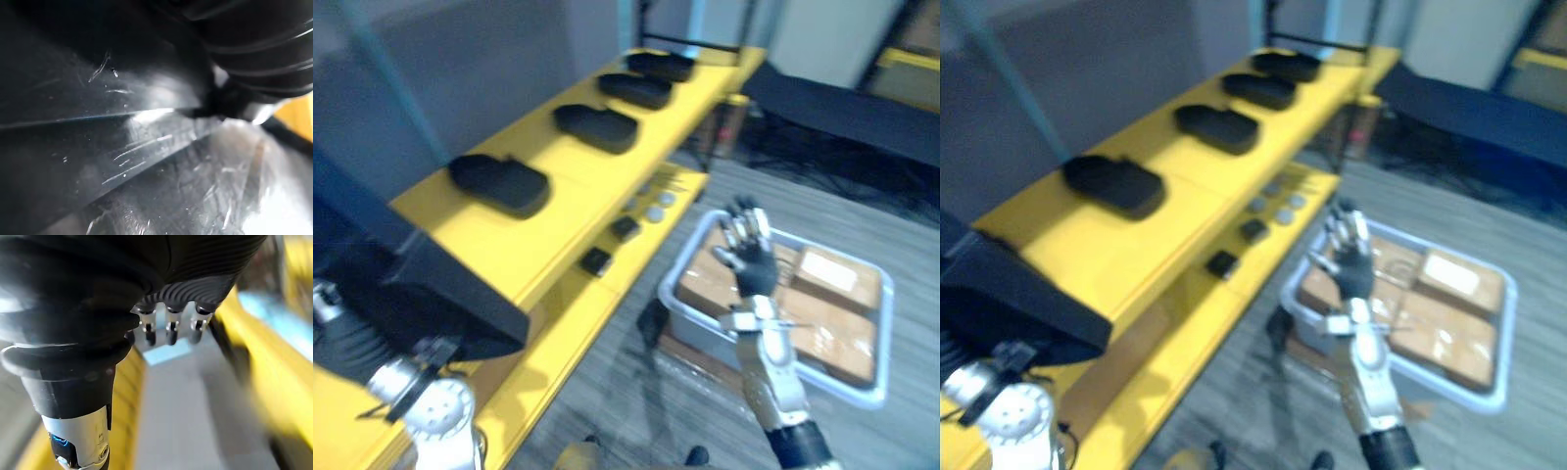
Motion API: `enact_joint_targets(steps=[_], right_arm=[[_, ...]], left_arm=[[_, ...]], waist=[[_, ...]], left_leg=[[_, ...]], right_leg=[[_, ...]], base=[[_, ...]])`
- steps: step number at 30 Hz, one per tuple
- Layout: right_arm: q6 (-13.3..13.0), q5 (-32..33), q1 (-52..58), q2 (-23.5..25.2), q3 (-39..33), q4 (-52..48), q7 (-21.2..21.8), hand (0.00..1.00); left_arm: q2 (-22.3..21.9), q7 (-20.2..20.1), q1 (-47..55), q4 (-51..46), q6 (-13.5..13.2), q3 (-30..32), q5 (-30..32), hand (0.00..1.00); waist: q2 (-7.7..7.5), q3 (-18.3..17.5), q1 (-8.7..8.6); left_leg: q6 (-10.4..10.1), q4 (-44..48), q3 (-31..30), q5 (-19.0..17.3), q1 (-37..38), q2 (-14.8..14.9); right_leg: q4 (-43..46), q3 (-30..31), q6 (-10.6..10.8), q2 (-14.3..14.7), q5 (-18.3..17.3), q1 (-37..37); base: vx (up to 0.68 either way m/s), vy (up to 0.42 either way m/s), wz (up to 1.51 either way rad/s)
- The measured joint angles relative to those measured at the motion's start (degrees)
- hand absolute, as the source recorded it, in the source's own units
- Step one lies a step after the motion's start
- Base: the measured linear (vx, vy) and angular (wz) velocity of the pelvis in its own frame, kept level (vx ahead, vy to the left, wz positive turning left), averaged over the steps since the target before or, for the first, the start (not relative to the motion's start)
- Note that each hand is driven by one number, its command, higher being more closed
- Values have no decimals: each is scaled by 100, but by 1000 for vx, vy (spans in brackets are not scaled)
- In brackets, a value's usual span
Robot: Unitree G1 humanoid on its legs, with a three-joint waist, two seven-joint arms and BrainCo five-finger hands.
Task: Walk over and take plastic housings, then place them on the shelf
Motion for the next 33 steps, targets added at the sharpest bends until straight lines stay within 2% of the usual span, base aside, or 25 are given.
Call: enact_joint_targets(steps=[1, 3, 7, 9, 10, 11, 12, 13, 14, 17, 19, 20, 21, 22, 23, 25, 26, 28, 31, 33], right_arm=[[102, -190, -205, 127, 140, 128, -47, 0], [286, -357, -451, 251, 299, 264, -63, 0], [519, -391, -535, 276, 319, 319, -39, 0], [627, -354, -364, 218, 115, 312, 37, 0], [648, -355, -278, 218, 34, 305, 64, 0], [690, -364, 40, 136, -157, 252, 68, 0], [720, -371, 176, 102, -225, 227, 65, 0], [737, -462, 442, 45, -291, 187, 59, 0], [733, -563, 561, 11, -289, 147, 58, 0], [717, -737, 657, -22, -288, 85, 98, 0], [708, -737, 699, -20, -305, -12, 195, 0], [653, -769, 818, -33, -363, -158, 196, 0], [610, -787, 877, -36, -392, -214, 196, 0], [540, -787, 980, -62, -452, -312, 185, 0], [465, -798, 1006, -73, -467, -316, 174, 0], [98, -1086, 886, -97, -639, -302, 146, 0], [4, -1204, 729, -113, -689, -274, 121, 0], [-192, -1434, 6, -206, -810, -196, 57, 0], [-389, -1746, -1042, -430, -868, -106, 50, 0], [-394, -1826, -1008, -433, -867, -155, 54, 0]], left_arm=[[-15, -92, 79, -43, -95, 123, -151, 100], [-26, -239, 81, -44, -238, 215, -292, 100], [-30, -482, 89, -44, -280, 266, -375, 100], [-117, -633, 106, -30, -260, 235, -588, 100], [-171, -667, 94, -19, -248, 215, -622, 100], [-219, -789, 41, -12, -247, 155, -793, 100], [-219, -822, 23, -5, -251, 154, -825, 100], [-214, -873, 34, -6, -282, 157, -1001, 100], [-224, -921, 52, -3, -282, 148, -1129, 100], [-313, -1079, 111, -9, -306, 14, -1451, 100], [-294, -1249, 79, -10, -379, -152, -1449, 100], [-202, -1343, -18, -10, -422, -402, -1417, 100], [-117, -1397, -93, -10, -439, -528, -1416, 100], [127, -1603, -306, -10, -511, -764, -1416, 100], [231, -1714, -404, -12, -543, -816, -1413, 100], [583, -2016, -835, -20, -690, -957, -1382, 100], [605, -2096, -928, -39, -732, -949, -1383, 100], [594, -2174, -1132, -90, -804, -944, -1389, 100], [585, -2291, -1290, -98, -847, -955, -1375, 100], [582, -2319, -1249, -97, -924, -954, -1376, 100]], waist=[[-22, -11, 96], [-47, -20, 136], [-148, -81, 144], [-197, -101, 74], [-192, -93, 52], [-194, -82, -78], [-195, -72, -64], [-209, -74, -61], [-210, -73, -68], [-199, -33, -10], [-219, -31, -90], [-226, -4, -170], [-229, 37, -230], [-232, 100, -374], [-244, 115, -382], [-406, 233, -378], [-431, 321, -362], [-361, 720, -357], [-96, 1373, -344], [-94, 1533, -343]], left_leg=[[14, -27, -82, 8, -6, -44], [27, -34, -160, 6, -6, -112], [88, -13, -160, -30, -30, -189], [139, 237, -215, -92, -208, -198], [141, 302, -221, -94, -276, -221], [215, 450, -85, -132, -417, -244], [270, 486, -35, -172, -430, -224], [305, 487, 283, -200, -431, -100], [282, 473, 399, -167, -446, -64], [260, 351, 322, -36, -499, -152], [308, 190, 146, 64, -498, -262], [335, 108, -85, 131, -515, -335], [337, 51, -196, 183, -499, -370], [328, -97, -491, 311, -503, -415], [319, -173, -574, 377, -491, -413], [264, -185, -766, 610, -677, -494], [260, -99, -747, 618, -750, -533], [260, 161, -683, 618, -925, -570], [218, 524, -633, 588, -1145, -508], [112, 706, -552, 502, -1254, -491]], right_leg=[[0, -107, 9, -42, -5, 26], [1, -159, 15, -98, -8, 79], [36, -257, 26, -173, -15, 93], [53, -465, 26, -155, -15, 153], [55, -593, 28, -157, -17, 215], [55, -1038, 135, -187, -112, 466], [55, -1184, 156, -200, -153, 551], [59, -1414, 192, -230, -199, 696], [89, -1521, 237, -237, -260, 742], [498, -1590, 241, -425, -519, 650], [849, -1365, 80, -559, -768, 546], [1132, -956, -120, -614, -910, 457], [1289, -744, -142, -639, -924, 435], [1748, -227, -199, -670, -965, 278], [1917, -84, -251, -676, -1005, 188], [2378, 35, -183, -832, -1316, -60], [2427, 47, -136, -872, -1411, -111], [2466, 47, 37, -930, -1578, -157], [2854, 87, 140, -984, -1943, -415], [3116, 156, 239, -1064, -2220, -586]], base=[[75, 83, 38], [57, 86, 25], [43, 71, 5], [28, 17, 30], [-11, 20, 101], [-27, 14, 108], [-20, 36, 134], [2, 31, 90], [10, 51, 100], [-1, 106, 50], [2, 122, 58], [16, 118, 72], [25, 167, 117], [20, 90, 98], [48, 51, 96], [75, -59, 59], [32, -86, 32], [-44, -49, -1], [-161, -75, -15], [-169, -79, -19]])
